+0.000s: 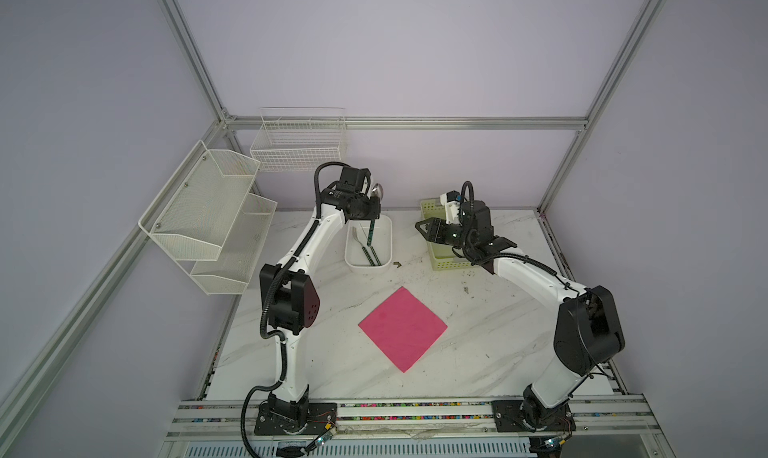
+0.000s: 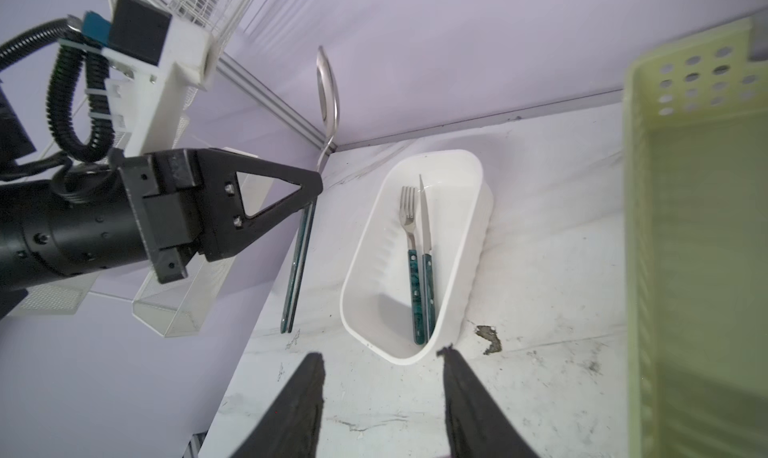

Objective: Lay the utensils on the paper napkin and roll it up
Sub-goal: 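Lift the spoon with the left gripper toward the right gripper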

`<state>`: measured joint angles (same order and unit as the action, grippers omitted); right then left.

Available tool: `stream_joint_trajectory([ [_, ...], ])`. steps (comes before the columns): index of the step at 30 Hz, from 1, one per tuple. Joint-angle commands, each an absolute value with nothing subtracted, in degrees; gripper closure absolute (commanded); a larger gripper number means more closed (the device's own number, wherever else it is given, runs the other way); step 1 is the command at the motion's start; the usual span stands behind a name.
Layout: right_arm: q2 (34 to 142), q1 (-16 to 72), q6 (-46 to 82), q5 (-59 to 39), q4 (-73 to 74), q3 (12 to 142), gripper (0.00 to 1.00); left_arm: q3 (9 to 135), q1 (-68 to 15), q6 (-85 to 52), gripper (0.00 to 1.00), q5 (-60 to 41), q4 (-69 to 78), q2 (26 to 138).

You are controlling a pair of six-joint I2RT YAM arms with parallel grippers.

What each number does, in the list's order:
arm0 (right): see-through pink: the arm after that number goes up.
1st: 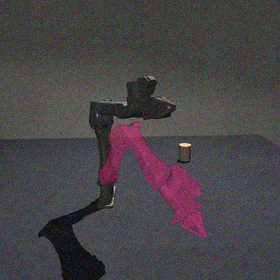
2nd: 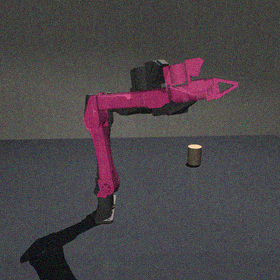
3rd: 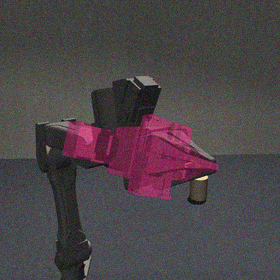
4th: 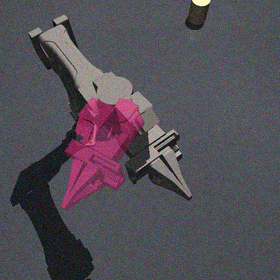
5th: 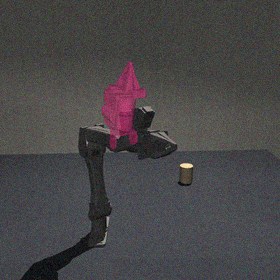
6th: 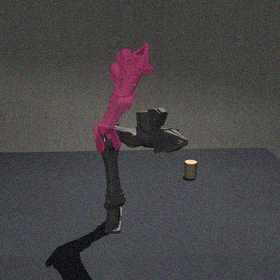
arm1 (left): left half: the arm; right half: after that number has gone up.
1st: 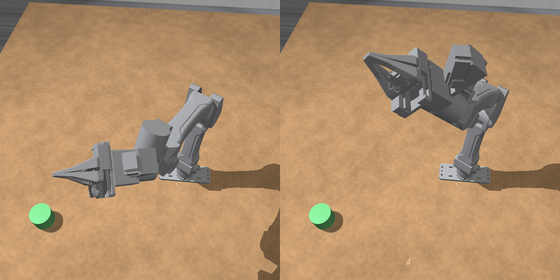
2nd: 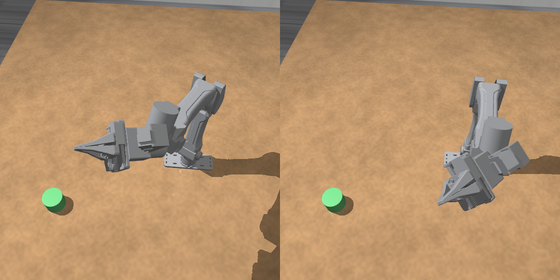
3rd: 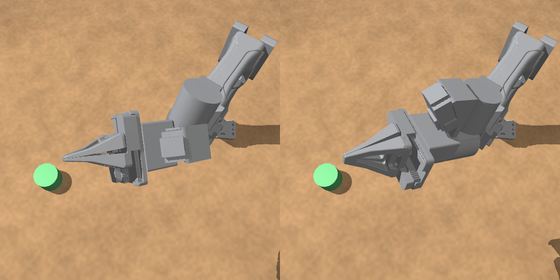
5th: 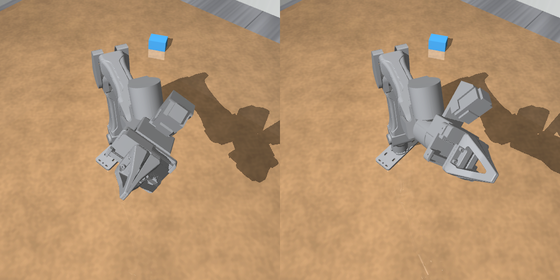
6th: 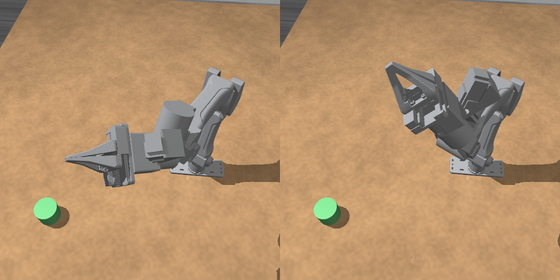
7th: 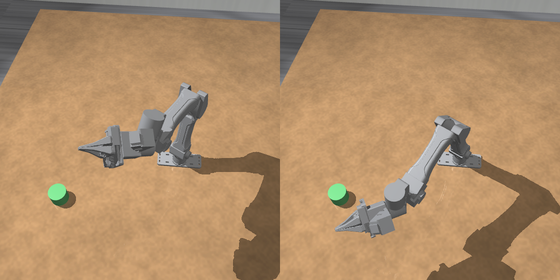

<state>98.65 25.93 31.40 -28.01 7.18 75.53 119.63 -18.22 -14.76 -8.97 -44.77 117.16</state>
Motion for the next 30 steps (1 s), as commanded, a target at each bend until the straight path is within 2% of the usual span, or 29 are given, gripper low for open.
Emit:
stream_joint_trajectory([
  [1, 100.3, 27.6, 39.0, -34.0, 13.5, 77.0, 0.53, 115.9, -19.4, -14.0, 0.96, -12.4, -38.7, 113.6],
  [7, 103.5, 29.5, 44.0, -36.4, 18.7, 78.4, 0.54, 114.5, -20.6, -15.4, 0.96, -12.9, -37.7, 112.8],
  [30, 113.3, 30.3, 51.6, -37.7, 24.9, 83.0, 0.69, 110.8, -22.4, -17.3, 0.96, -14.9, -35.2, 110.0],
])
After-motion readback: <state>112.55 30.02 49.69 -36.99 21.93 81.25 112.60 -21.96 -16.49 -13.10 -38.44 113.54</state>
